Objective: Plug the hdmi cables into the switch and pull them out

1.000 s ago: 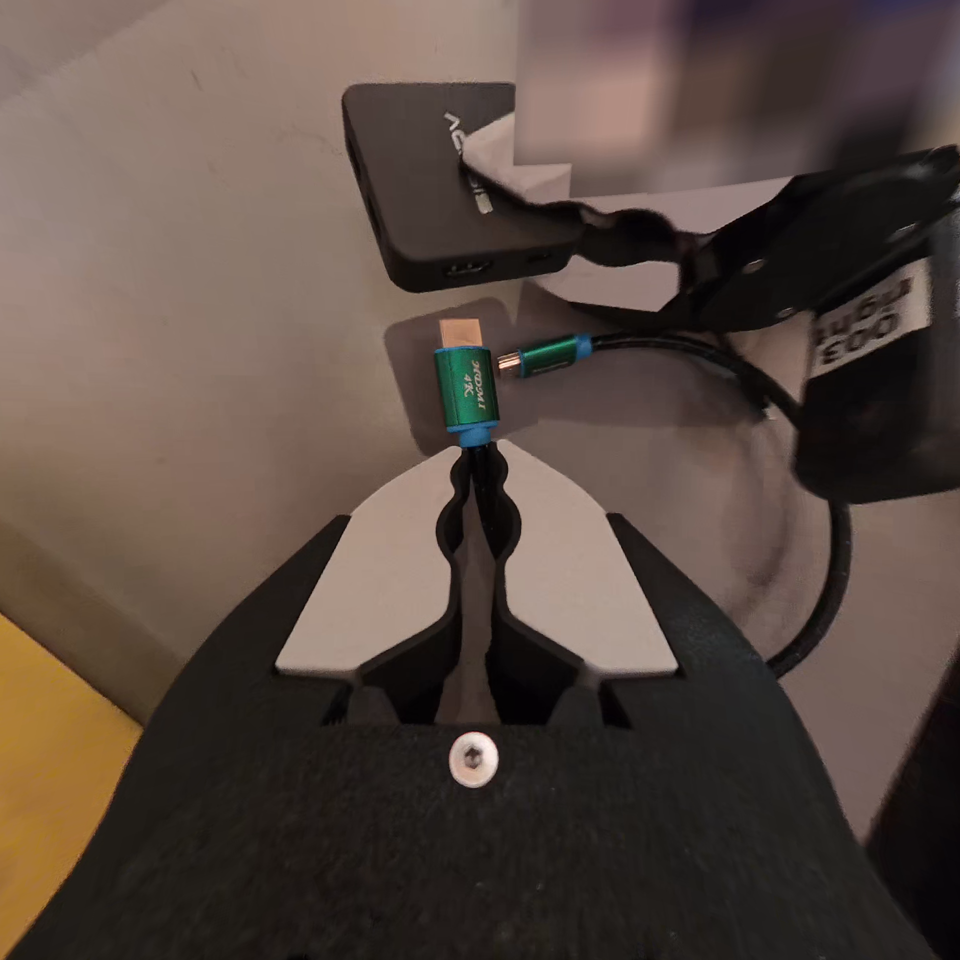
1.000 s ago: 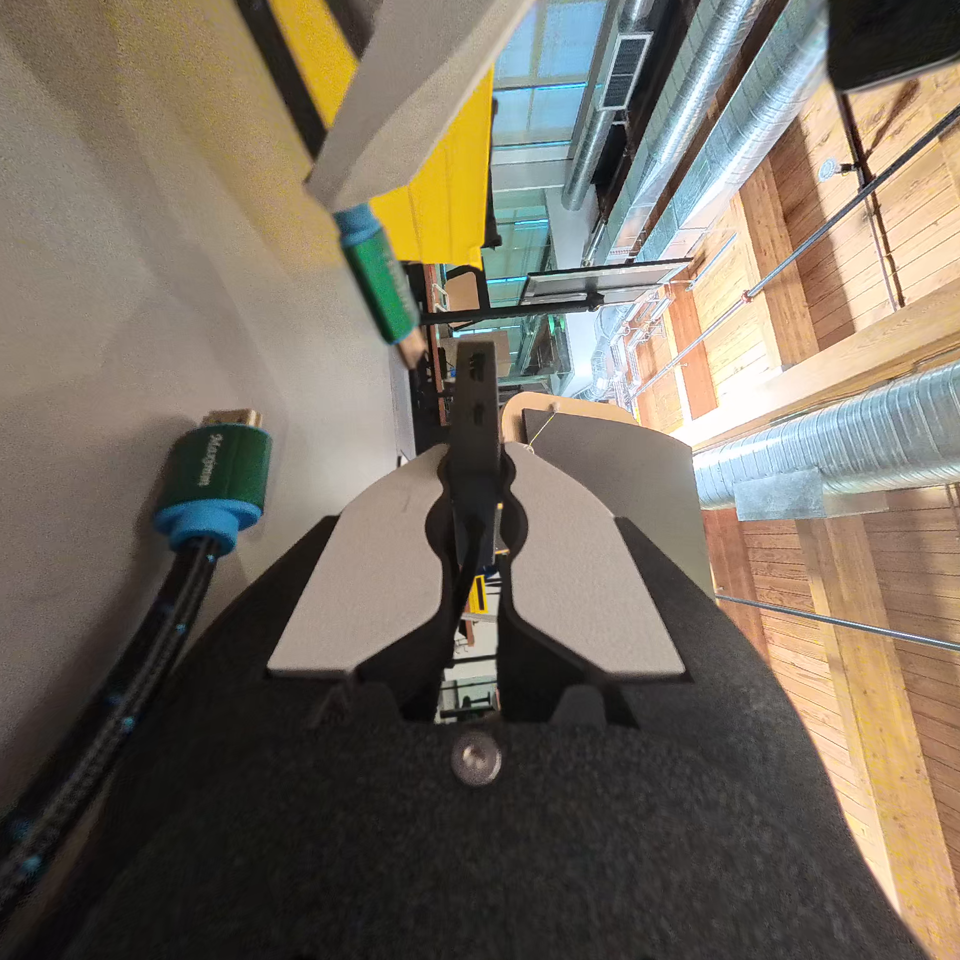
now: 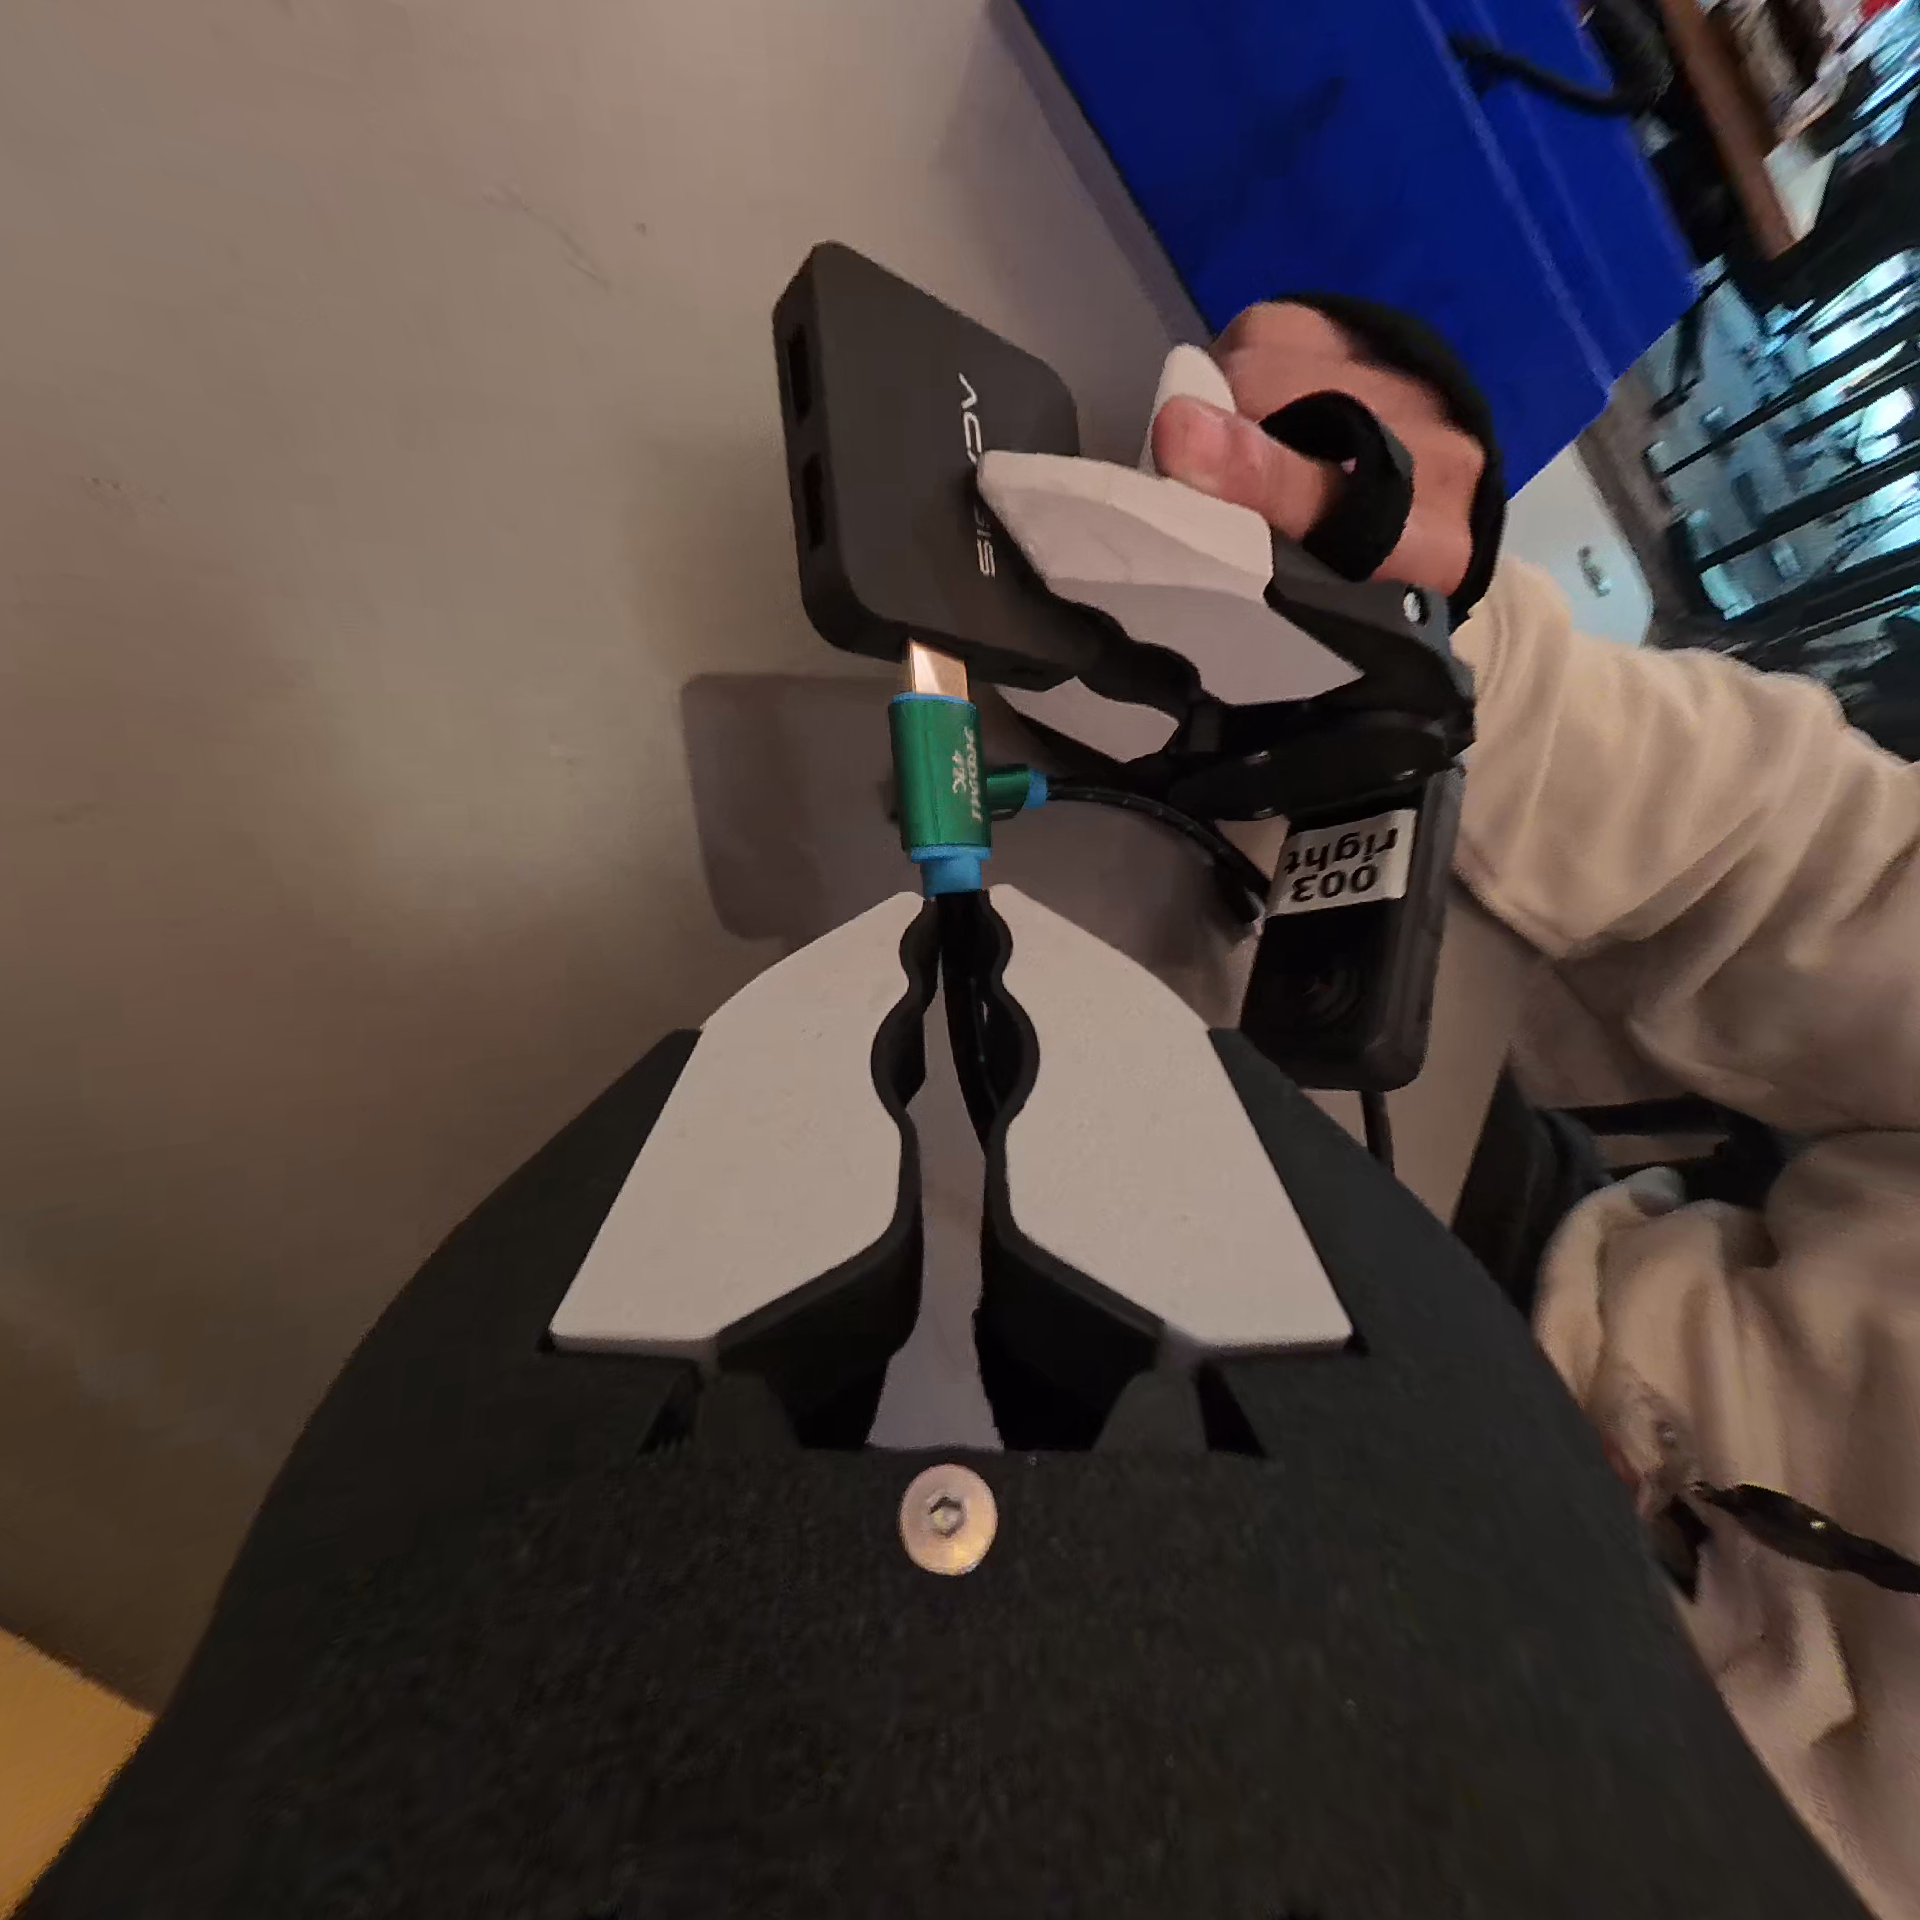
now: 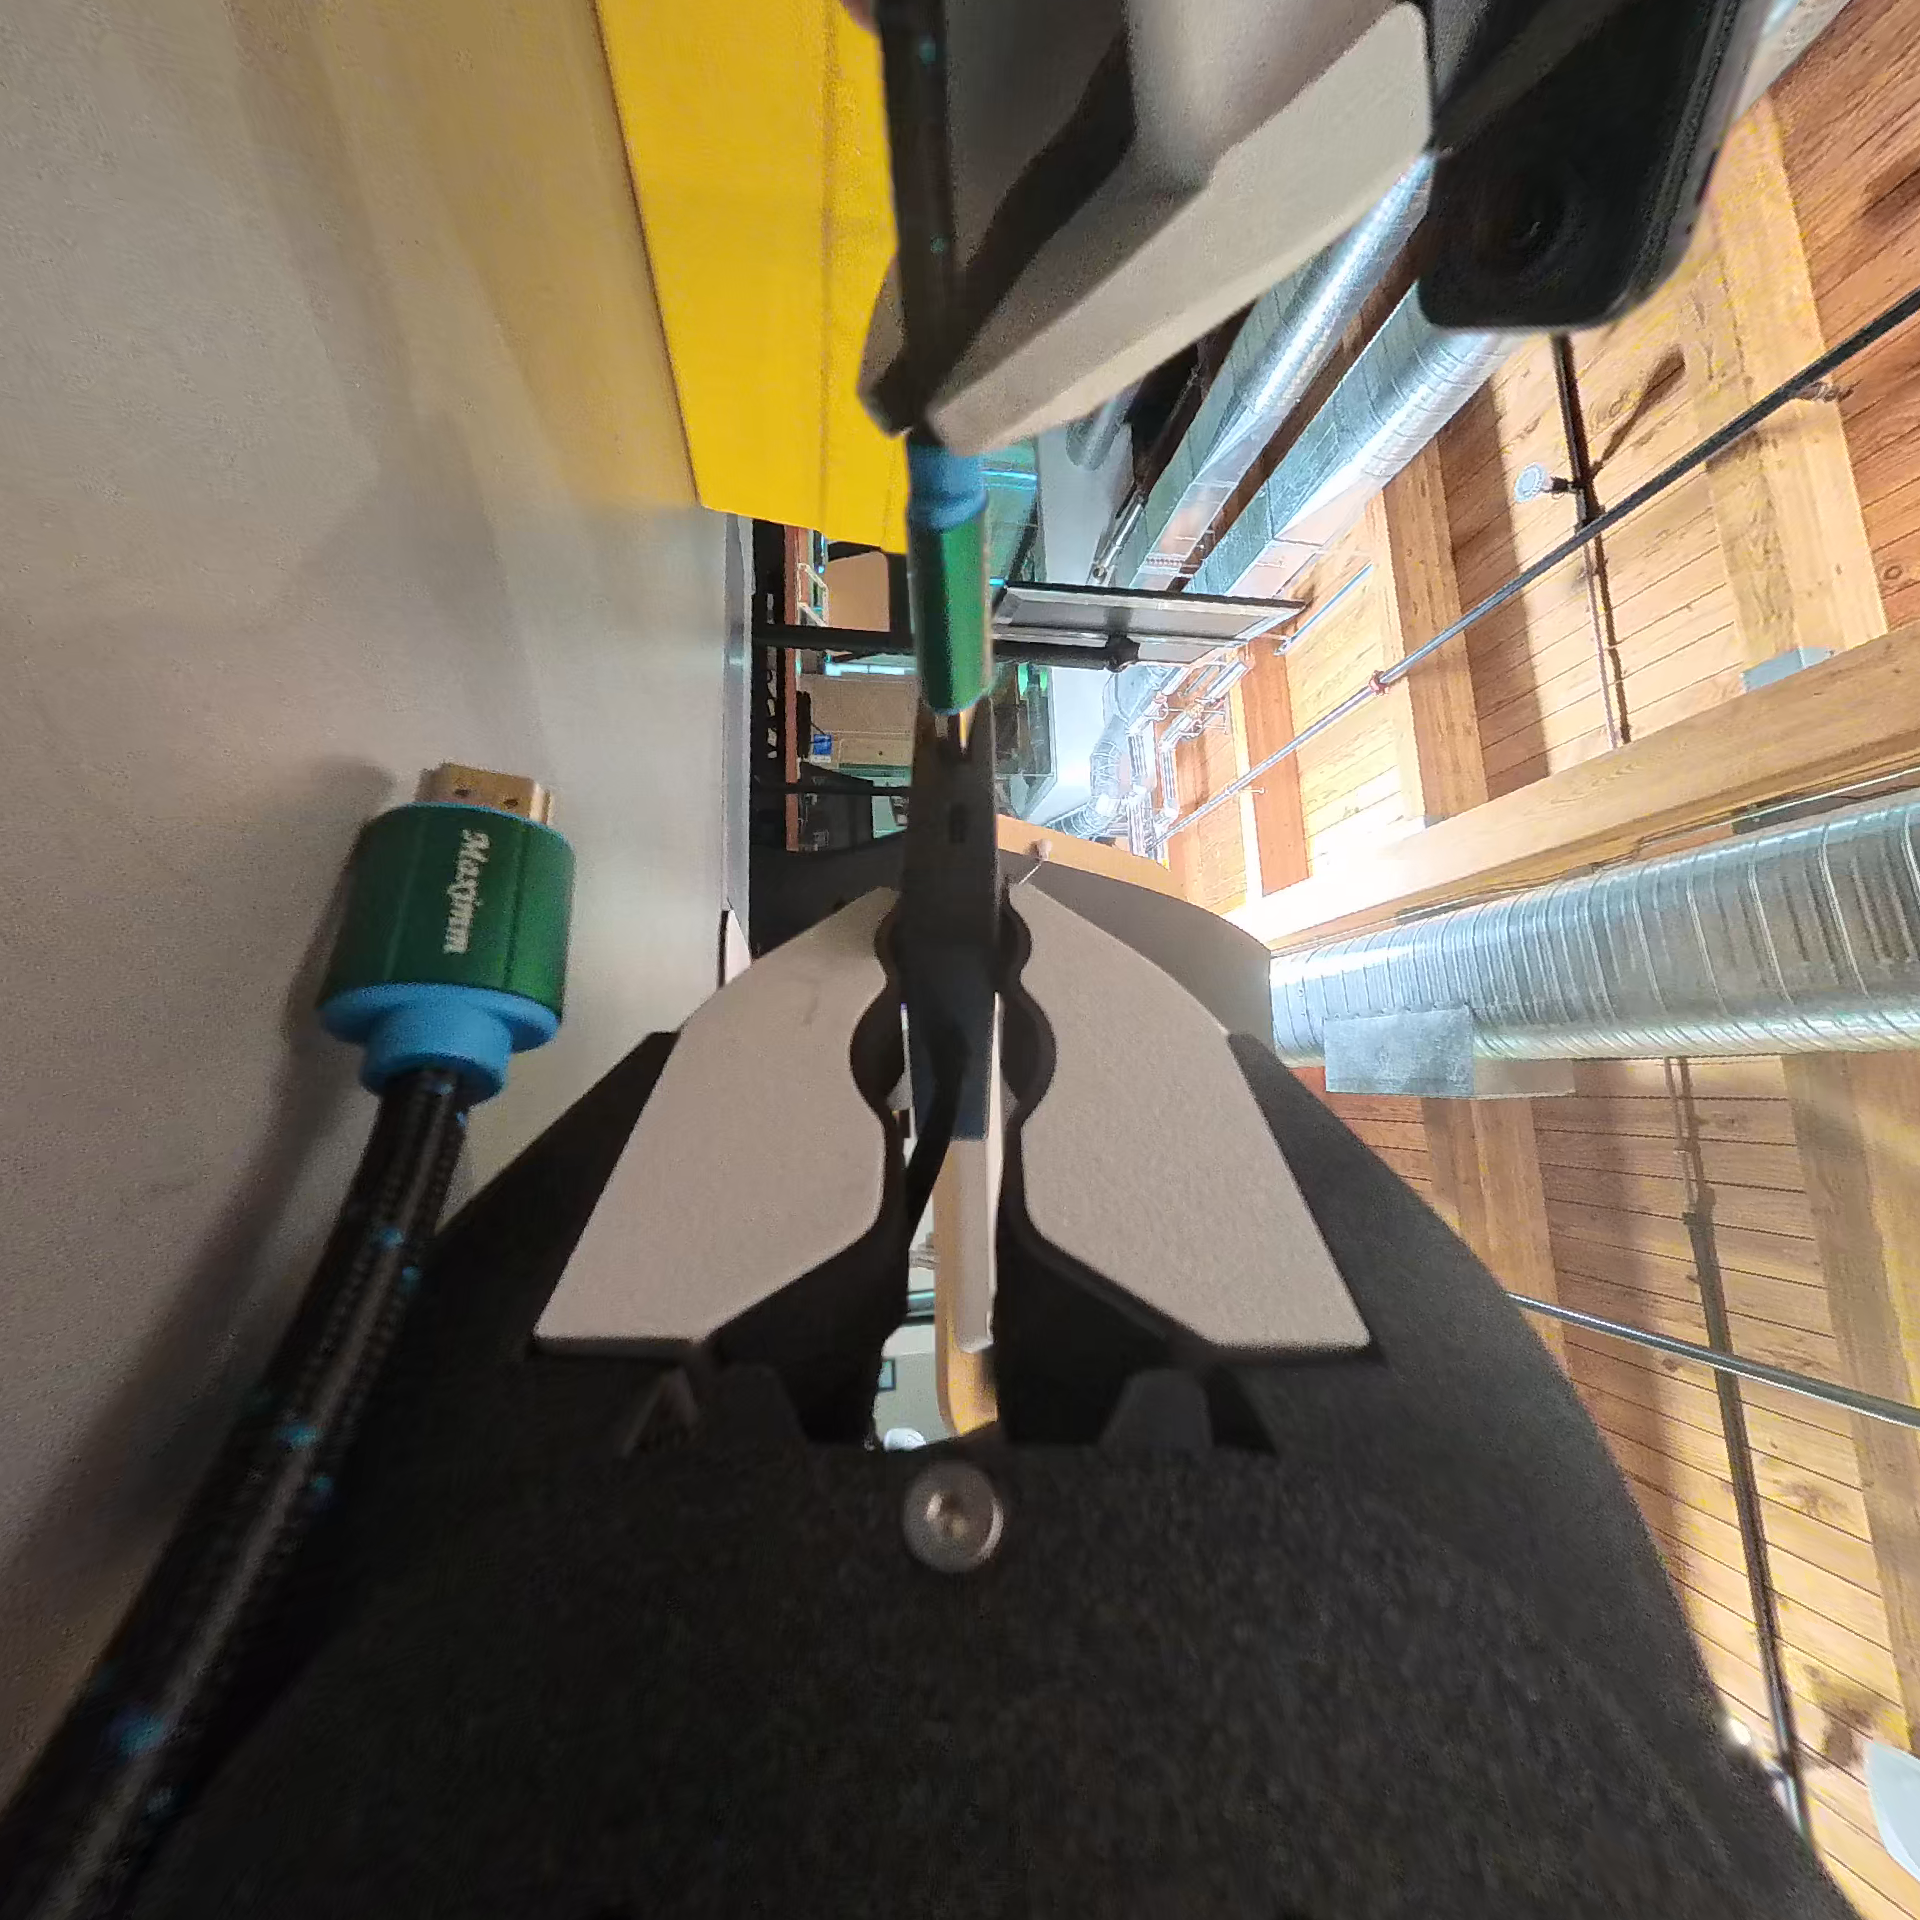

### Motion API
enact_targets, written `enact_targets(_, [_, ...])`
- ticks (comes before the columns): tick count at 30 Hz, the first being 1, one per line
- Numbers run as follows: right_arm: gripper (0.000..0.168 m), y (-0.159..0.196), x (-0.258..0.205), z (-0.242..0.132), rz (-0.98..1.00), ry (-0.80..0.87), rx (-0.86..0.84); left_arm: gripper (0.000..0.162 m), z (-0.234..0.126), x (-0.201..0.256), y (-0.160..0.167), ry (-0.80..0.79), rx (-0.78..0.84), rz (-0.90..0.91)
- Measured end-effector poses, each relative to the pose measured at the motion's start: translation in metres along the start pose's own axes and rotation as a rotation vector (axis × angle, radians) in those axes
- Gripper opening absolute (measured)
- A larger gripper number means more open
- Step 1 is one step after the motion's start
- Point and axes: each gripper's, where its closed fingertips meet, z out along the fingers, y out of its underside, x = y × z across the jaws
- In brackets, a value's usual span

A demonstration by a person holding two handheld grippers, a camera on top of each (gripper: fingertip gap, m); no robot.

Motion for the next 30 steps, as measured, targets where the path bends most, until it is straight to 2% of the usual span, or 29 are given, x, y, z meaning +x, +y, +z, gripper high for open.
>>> enact_targets(11, [0.014,-0.004,0.002,-0.002,0.054,-0.002,0.023,0.005,0.000,0.007,0.003,0.105,0.003,-0.139])
enact_targets(20, [0.013,-0.008,0.018,-0.008,0.015,0.088,0.044,0.005,-0.005,0.019,-0.003,0.160,0.024,-0.180])
enact_targets(24, [0.013,-0.007,0.019,-0.008,0.040,0.089,0.035,0.005,-0.006,0.016,-0.007,-0.021,0.035,0.047])
enact_targets(30, [0.014,-0.002,0.015,-0.006,0.142,0.033,0.024,0.006,-0.005,0.002,-0.013,-0.524,0.007,0.598])
